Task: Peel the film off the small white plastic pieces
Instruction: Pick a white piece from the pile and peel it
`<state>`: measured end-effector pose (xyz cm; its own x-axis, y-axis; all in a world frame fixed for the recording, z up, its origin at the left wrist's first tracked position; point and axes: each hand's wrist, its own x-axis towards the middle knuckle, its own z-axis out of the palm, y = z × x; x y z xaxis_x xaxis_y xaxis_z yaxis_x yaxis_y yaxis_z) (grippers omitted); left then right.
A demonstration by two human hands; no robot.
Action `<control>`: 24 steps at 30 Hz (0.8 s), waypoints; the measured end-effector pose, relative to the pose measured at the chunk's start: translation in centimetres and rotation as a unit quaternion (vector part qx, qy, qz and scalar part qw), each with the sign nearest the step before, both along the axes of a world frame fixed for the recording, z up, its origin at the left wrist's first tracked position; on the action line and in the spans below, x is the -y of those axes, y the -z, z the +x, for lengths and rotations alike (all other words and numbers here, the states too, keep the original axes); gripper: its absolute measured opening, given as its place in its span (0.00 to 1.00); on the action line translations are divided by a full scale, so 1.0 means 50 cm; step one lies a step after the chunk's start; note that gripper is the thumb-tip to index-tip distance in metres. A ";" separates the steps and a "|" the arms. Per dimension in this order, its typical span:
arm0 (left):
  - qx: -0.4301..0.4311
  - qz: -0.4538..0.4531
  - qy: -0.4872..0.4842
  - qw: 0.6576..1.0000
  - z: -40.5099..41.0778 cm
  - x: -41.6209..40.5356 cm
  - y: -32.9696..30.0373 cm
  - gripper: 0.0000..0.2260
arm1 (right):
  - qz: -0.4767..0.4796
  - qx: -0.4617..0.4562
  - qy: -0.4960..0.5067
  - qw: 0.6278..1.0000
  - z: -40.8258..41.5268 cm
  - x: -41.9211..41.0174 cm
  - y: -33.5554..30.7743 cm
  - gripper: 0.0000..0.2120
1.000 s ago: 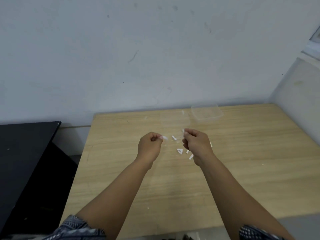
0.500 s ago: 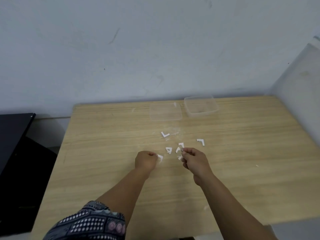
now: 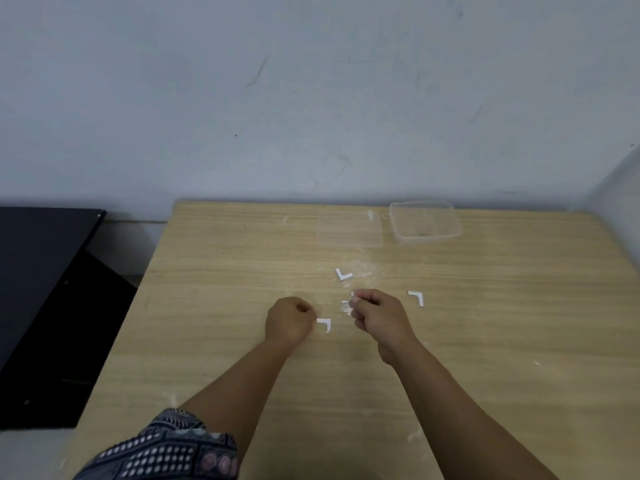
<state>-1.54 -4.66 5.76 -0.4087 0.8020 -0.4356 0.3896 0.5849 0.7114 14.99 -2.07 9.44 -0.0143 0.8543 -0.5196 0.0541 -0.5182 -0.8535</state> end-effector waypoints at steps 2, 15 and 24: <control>-0.014 0.058 0.009 0.998 -0.005 0.007 -0.013 0.05 | 0.002 -0.009 -0.013 1.000 -0.015 -0.001 -0.006 0.04; -0.085 0.218 0.098 0.967 -0.145 0.142 -0.076 0.11 | -0.011 -0.063 -0.089 0.994 -0.202 0.074 -0.046 0.03; -0.114 0.225 0.072 0.965 -0.329 0.294 -0.091 0.08 | 0.029 -0.043 -0.135 0.989 -0.392 0.218 -0.067 0.04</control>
<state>-18.01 -19.38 10.32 -0.3238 0.9444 0.0581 0.6199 0.1654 0.7671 -4.59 -12.96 12.80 -0.2892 0.8416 -0.4563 0.1094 -0.4444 -0.8891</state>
